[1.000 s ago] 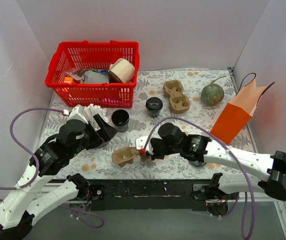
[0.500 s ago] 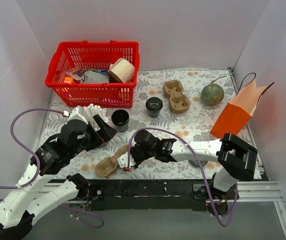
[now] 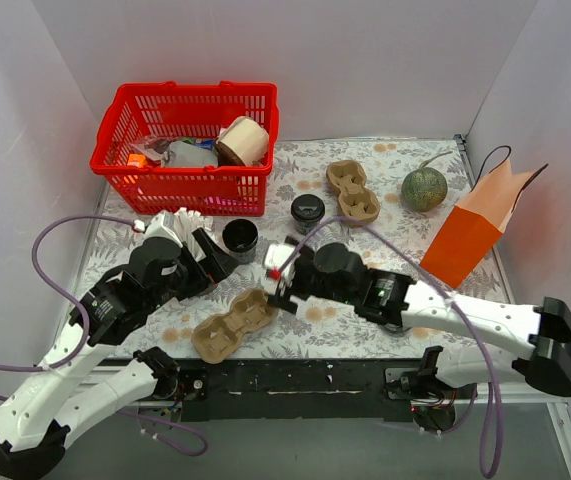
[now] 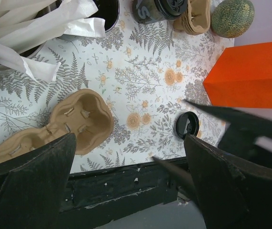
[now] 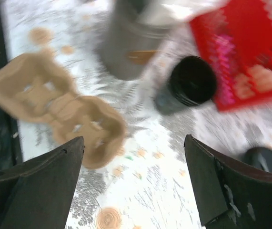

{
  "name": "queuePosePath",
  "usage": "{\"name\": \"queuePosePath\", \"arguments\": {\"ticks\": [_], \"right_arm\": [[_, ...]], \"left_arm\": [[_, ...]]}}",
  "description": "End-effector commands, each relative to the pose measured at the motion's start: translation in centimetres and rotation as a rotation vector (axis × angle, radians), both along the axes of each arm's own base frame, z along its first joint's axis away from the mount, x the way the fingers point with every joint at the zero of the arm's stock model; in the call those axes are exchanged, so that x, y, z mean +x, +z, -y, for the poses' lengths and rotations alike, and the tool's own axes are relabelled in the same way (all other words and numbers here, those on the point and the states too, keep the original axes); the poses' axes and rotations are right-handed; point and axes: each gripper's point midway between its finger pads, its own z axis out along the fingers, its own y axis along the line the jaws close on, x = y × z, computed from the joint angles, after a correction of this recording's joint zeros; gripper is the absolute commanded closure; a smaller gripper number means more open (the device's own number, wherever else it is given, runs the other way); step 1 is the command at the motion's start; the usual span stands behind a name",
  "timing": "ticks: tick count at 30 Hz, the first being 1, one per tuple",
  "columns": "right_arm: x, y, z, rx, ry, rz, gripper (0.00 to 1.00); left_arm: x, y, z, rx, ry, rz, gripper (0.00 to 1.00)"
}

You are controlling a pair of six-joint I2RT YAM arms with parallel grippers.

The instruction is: Pack the takeout coffee

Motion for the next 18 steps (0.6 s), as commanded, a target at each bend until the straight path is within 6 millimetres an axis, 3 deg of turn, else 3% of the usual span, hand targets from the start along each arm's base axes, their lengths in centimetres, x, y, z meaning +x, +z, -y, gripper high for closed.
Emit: {"name": "queuePosePath", "arguments": {"ticks": [1,2,3,4,5,6,8,9,12,18], "right_arm": [[6.9,5.5,7.4,0.168,-0.645,-0.291,0.06],[8.1,8.0,9.3,0.241,-0.748,-0.339,0.06],[11.1,8.4,12.9,0.281,-0.912,-0.372,0.06],[11.9,8.0,15.4,0.279,-1.019,-0.414,0.06],[13.1,9.3,17.2,0.304,-1.081,-0.403,0.07],[15.0,9.9,20.6,0.320,-1.208,-0.365,0.08],[16.1,9.3,24.3,0.260,-1.372,-0.344,0.09],[17.1,11.0,27.4,0.287,-1.493,-0.297,0.09],[17.7,11.6,31.8,0.283,-1.662,-0.298,0.11],[18.1,11.6,37.7,0.284,-1.841,-0.272,0.12]], "left_arm": [[0.5,-0.6,0.8,0.010,-0.035,0.014,0.02],[0.5,-0.7,1.0,0.008,-0.041,0.012,0.02],[0.6,-0.7,1.2,0.002,-0.047,0.018,0.02],[0.6,-1.1,1.4,0.009,-0.062,0.010,0.02],[0.6,-1.1,1.5,0.004,-0.064,0.013,0.02],[0.7,-1.2,1.8,0.001,-0.072,0.017,0.02],[0.8,-1.7,2.1,0.008,-0.084,0.008,0.02],[0.9,-1.8,2.1,0.010,-0.085,0.007,0.02],[1.0,-2.3,2.4,0.016,-0.095,-0.004,0.02],[1.1,-2.7,3.0,0.017,-0.122,-0.006,0.02]]}}
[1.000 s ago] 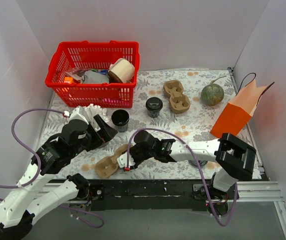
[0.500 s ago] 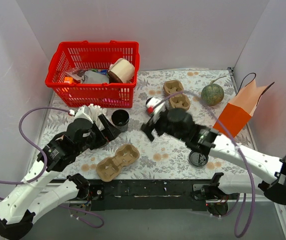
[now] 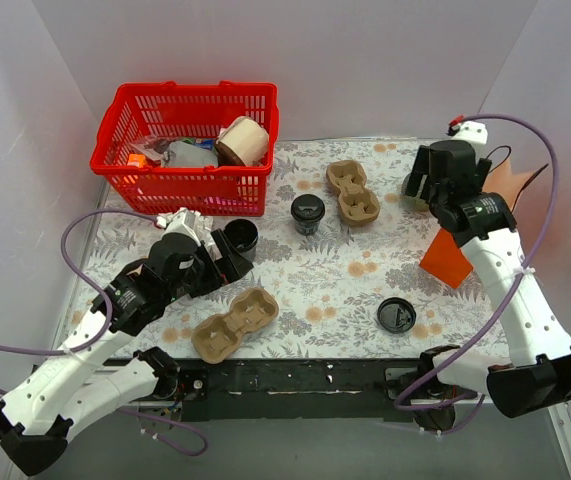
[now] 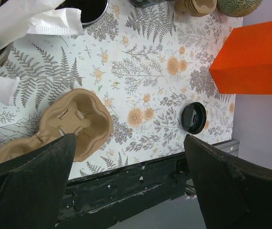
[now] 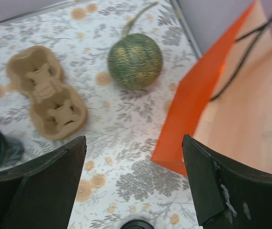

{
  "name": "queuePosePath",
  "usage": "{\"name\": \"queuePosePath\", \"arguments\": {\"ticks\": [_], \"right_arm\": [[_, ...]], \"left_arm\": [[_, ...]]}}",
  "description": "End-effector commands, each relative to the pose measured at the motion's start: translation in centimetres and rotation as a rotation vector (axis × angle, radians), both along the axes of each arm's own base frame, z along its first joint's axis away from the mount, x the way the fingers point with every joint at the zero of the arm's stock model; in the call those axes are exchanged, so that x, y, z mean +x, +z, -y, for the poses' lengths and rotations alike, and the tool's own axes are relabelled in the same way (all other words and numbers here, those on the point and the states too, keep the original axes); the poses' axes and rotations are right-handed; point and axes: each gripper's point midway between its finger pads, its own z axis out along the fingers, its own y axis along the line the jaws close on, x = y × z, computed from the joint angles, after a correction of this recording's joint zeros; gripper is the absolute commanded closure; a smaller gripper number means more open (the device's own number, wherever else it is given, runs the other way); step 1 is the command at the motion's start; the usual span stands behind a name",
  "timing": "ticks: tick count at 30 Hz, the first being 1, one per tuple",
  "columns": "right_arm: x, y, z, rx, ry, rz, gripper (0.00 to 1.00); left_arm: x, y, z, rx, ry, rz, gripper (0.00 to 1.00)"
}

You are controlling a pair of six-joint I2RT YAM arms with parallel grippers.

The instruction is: Pack the takeout coffee

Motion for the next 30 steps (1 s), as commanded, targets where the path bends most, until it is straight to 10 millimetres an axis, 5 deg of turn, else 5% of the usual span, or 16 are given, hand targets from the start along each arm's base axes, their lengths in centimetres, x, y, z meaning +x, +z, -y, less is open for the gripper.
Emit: {"name": "queuePosePath", "arguments": {"ticks": [1,6,12,19,22,23,30], "right_arm": [[-0.7,0.4,4.9,-0.020,-0.177,-0.030,0.12],[0.0,-1.1,8.4,-0.036,-0.274,-0.063,0.12],[2.8,-2.9,9.3,-0.058,-0.259,-0.058,0.24],[4.6,-4.1,10.6,-0.066,-0.320,-0.145,0.57],[4.1,-4.5,11.0,-0.060,-0.348,-0.170,0.83],[3.8,-3.9,11.1,-0.059,-0.352,-0.153,0.98],[1.5,3.8,11.8,-0.111,-0.323,0.002,0.99]], "left_arm": [[0.1,-0.3,0.6,0.004,-0.038,0.011,0.02],[0.1,-0.4,0.9,-0.002,-0.055,0.017,0.02],[0.0,-1.0,1.0,-0.005,-0.055,0.009,0.02],[0.2,-0.8,1.5,-0.033,-0.063,0.023,0.02],[0.4,-0.8,1.4,-0.037,-0.046,0.023,0.02],[0.5,-0.8,1.5,-0.042,-0.047,0.025,0.02],[0.4,-0.8,1.3,-0.035,-0.043,0.024,0.02]]}}
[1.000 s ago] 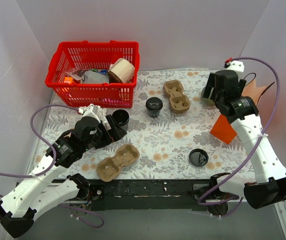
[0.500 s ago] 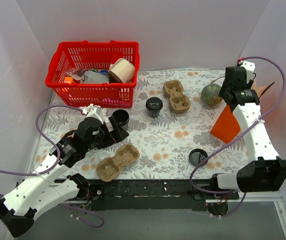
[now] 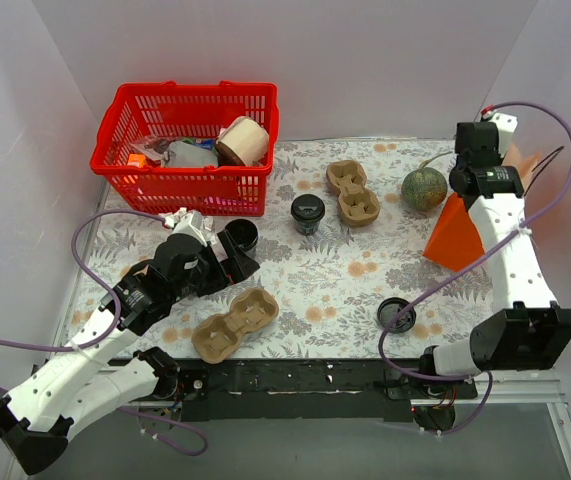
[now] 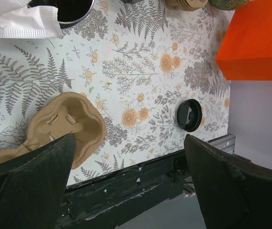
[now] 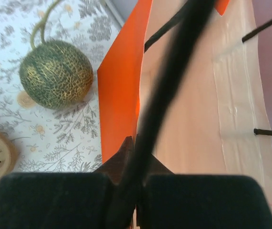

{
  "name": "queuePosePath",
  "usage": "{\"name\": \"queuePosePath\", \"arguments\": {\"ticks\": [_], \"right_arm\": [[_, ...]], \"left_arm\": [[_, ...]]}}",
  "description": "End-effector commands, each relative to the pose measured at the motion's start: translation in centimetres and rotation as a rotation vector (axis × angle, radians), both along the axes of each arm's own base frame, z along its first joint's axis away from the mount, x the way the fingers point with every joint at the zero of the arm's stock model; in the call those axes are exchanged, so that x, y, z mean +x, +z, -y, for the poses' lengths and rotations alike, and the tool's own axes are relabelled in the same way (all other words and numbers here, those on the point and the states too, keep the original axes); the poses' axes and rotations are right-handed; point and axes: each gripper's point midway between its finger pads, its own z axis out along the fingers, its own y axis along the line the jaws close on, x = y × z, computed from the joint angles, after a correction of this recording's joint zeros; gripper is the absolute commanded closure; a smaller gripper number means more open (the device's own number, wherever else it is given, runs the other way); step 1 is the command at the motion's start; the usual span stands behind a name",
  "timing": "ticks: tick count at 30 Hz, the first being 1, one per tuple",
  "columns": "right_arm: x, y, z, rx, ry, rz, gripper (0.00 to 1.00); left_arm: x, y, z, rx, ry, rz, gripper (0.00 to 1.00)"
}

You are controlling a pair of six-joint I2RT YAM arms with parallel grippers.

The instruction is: Pack the takeout coffee

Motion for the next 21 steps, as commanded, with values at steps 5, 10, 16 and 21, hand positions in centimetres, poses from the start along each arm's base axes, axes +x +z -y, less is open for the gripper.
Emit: {"name": "queuePosePath", "arguments": {"ticks": [5,10,16,21], "right_arm": [[-3.3,12.0,-2.7,0.040,0.181,0.266,0.99],[-5.7,11.1,-10.9,0.087,0.407,0.196,0.99],[-10.3,6.4,-16.9,0.135,0.513,0.025,0.99],[-13.1,5.5,-23.0,0.197,0.663,0.023,0.99]], "left_arm": [[-0.2,-0.5,-0.4,0.011,0.011,-0.003,0.02],[-0.5,-1.2,-0.5,0.019,0.007,-0.025,0.02],[-0.8,-2.2,-0.8,0.036,0.012,-0.054,0.02],[-1.3,-2.8,-1.0,0.055,0.006,-0.076,0.02]]}}
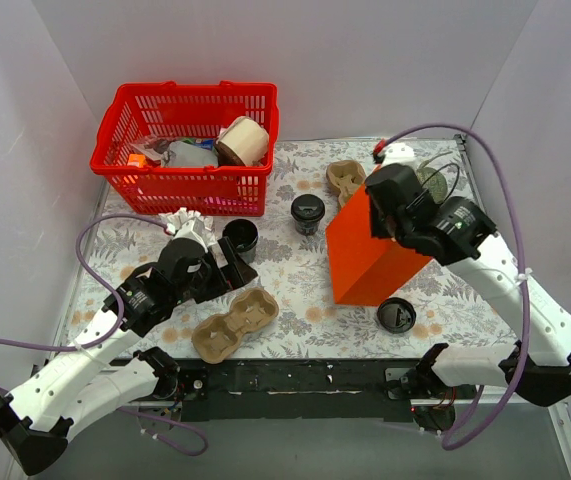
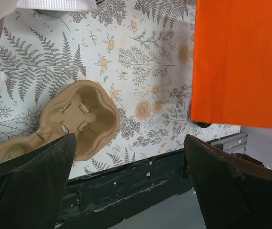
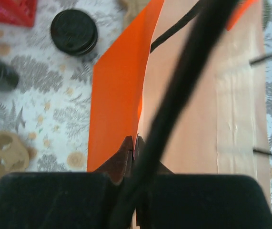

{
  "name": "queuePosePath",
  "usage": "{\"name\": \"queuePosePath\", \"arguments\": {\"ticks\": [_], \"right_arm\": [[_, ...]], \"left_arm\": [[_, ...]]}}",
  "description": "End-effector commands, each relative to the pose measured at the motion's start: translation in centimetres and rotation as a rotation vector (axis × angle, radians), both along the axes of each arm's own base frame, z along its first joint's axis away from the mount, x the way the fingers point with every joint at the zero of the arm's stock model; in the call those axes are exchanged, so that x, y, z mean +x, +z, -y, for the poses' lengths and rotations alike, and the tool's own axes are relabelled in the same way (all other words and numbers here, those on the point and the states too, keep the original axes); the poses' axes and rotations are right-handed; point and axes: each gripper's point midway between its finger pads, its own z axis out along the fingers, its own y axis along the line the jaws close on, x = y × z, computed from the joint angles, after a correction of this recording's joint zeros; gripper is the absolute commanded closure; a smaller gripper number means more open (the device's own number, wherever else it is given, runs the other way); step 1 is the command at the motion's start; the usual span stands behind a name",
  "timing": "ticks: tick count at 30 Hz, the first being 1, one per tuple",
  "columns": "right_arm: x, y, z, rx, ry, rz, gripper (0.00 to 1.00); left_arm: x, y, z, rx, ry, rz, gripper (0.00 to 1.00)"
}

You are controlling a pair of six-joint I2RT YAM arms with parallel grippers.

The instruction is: Pack the takeout coffee

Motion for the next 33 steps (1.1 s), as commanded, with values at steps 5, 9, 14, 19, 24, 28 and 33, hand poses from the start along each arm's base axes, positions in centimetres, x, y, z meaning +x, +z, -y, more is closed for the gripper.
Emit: {"name": "queuePosePath", "arguments": {"ticks": [5,9,14,19,24,28,33], "right_arm": [[-3.6,-2.1,-6.2,0.081,0.044,-0.038,0.99],[-3.7,-3.3,-8.2,0.060,0.014,-0.053,0.99],[-3.9,-4.4,-10.8,0.088,-0.033,-0.049,0.99],[-3.6,-5.1,-13.4,0.103,0.000,-0.042,0.79],[-3.2,-3.2,-15.6,0.160,0.089,0.005,0.62],[-3.1,0.8,-16.7,0.308,0.187,0.124,0.46],[-3.5,2.7,-14.4,0.374,0.215,0.236,0.22]], "left_arm": [[-1.0,-1.7,-1.2,0.046,0.025,-0.053,0.02],[-0.9,-2.5,-2.9,0.114,0.095,-0.075,0.02],[-1.0,-2.6,-3.3,0.125,0.120,-0.098,0.02],[-1.3,-2.9,-3.2,0.119,0.116,-0.112,0.02],[-1.6,-3.1,-3.2,0.131,0.114,-0.142,0.02],[-1.9,-3.8,-2.9,0.110,0.132,-0.186,0.02],[-2.0,-5.1,-2.4,0.091,0.153,-0.235,0.02]]}}
